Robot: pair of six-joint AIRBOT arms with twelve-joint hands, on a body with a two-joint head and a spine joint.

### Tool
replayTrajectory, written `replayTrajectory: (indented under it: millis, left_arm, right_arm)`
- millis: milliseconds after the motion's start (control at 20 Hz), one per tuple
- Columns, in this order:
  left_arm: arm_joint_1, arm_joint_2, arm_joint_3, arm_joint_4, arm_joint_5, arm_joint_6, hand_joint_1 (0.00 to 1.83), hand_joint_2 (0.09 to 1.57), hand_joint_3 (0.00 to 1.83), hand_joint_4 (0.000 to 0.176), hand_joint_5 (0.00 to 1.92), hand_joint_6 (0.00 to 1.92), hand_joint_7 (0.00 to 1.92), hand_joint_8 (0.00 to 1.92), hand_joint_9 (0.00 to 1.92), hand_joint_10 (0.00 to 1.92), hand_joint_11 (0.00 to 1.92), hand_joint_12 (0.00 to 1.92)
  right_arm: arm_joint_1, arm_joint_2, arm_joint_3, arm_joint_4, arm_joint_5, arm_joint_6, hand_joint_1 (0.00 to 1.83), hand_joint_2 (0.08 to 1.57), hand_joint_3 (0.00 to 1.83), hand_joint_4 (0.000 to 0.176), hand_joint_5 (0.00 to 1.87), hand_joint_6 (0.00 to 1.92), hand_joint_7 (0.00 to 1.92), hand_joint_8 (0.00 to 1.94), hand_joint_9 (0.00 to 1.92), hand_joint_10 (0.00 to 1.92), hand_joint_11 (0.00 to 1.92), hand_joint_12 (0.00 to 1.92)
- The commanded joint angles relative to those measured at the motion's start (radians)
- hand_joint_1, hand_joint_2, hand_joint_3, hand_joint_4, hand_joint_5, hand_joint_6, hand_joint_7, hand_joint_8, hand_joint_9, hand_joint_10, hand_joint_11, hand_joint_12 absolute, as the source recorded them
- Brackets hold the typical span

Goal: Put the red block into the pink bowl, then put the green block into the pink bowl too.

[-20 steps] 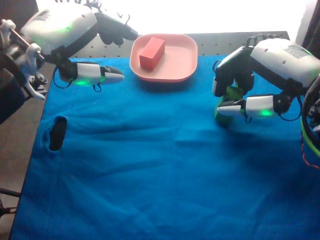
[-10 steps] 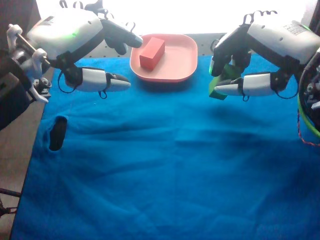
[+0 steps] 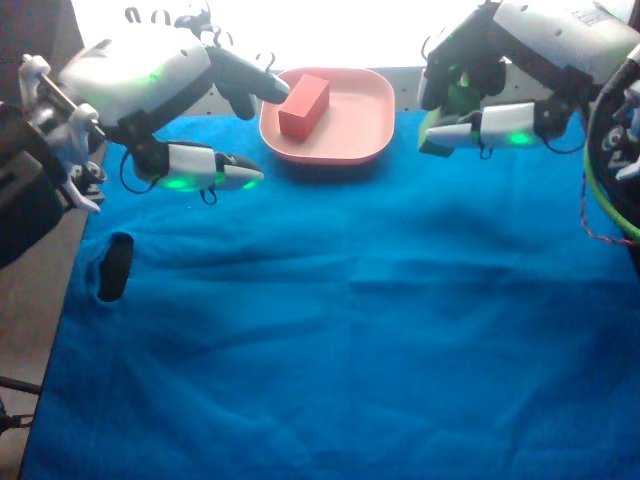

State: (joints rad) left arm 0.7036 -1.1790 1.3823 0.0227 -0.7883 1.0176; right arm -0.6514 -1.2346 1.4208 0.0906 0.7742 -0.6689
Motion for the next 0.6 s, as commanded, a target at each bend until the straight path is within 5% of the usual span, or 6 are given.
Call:
replayTrajectory:
  millis: [0,150,300,400,450,550]
  left_arm:
    - [-0.007,-0.003,-0.002,-0.012,-0.120,-0.002,0.98,0.93,0.00,0.000,0.81,0.00,0.88,0.54,0.64,0.87,0.16,1.42]
    - [-0.004,-0.010,-0.002,-0.010,-0.119,-0.002,0.94,0.94,0.00,0.004,0.79,0.00,0.89,0.50,0.61,0.80,0.04,1.44]
    - [0.006,-0.017,-0.002,-0.011,-0.122,-0.004,0.95,0.94,0.00,0.018,0.76,0.00,0.91,0.45,0.65,0.77,0.01,1.49]
    - [0.013,-0.024,-0.002,-0.012,-0.129,-0.011,1.06,0.91,0.00,0.005,0.79,0.00,0.97,0.33,0.70,0.58,0.00,1.42]
    - [0.015,-0.029,-0.002,-0.012,-0.132,-0.014,1.06,0.91,0.00,0.000,0.79,0.00,1.00,0.27,0.74,0.52,0.03,1.39]
    - [0.019,-0.034,-0.002,-0.012,-0.139,-0.026,0.97,0.93,0.00,0.000,0.78,0.00,1.01,0.25,0.69,0.61,0.01,1.47]
  right_arm:
    - [0.023,-0.010,0.012,0.006,0.120,0.005,1.40,1.01,0.00,0.000,1.19,0.48,1.40,0.11,1.13,1.11,1.00,1.44]
    - [0.055,-0.043,0.048,-0.007,0.095,0.005,1.31,1.01,0.00,0.000,1.33,0.17,1.22,0.80,1.10,0.94,0.84,1.47]
    - [0.102,-0.090,0.094,-0.048,0.054,0.005,1.30,1.00,0.00,0.000,1.34,0.16,1.29,0.65,1.14,0.94,0.90,1.52]
    - [0.121,-0.120,0.124,-0.066,0.039,0.005,1.30,1.04,0.00,0.000,1.32,0.07,1.12,1.03,1.14,1.50,1.04,1.81]
    - [0.123,-0.134,0.139,-0.066,0.037,0.005,1.30,1.04,0.00,0.000,1.34,0.06,1.14,1.00,1.09,1.33,0.93,1.69]
    - [0.124,-0.158,0.169,-0.066,0.024,0.005,1.30,1.04,0.00,0.000,1.34,0.04,1.12,1.03,1.08,1.38,0.91,1.73]
